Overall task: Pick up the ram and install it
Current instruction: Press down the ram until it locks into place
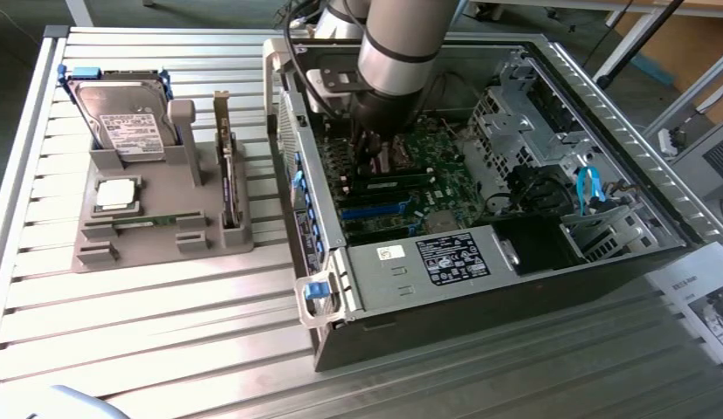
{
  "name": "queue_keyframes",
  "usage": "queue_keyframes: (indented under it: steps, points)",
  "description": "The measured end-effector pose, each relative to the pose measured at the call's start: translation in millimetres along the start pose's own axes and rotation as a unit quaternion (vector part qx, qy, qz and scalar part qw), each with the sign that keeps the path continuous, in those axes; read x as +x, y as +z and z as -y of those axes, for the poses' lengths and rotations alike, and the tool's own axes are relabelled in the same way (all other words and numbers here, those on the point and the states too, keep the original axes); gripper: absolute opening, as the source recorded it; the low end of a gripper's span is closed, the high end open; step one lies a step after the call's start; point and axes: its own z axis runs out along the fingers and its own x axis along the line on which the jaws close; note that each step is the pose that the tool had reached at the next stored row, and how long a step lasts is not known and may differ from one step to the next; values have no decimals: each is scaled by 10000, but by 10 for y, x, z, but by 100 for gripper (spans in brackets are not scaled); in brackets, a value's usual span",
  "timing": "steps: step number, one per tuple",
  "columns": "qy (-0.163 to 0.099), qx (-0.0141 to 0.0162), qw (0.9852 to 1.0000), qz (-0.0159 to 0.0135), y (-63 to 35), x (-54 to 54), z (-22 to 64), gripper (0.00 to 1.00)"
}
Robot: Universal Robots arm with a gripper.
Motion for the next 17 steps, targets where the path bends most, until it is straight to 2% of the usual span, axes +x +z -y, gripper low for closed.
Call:
queue_keyframes:
  steps: [17]
  points:
    - [0,-1,10000,-1,30,1,0,10]
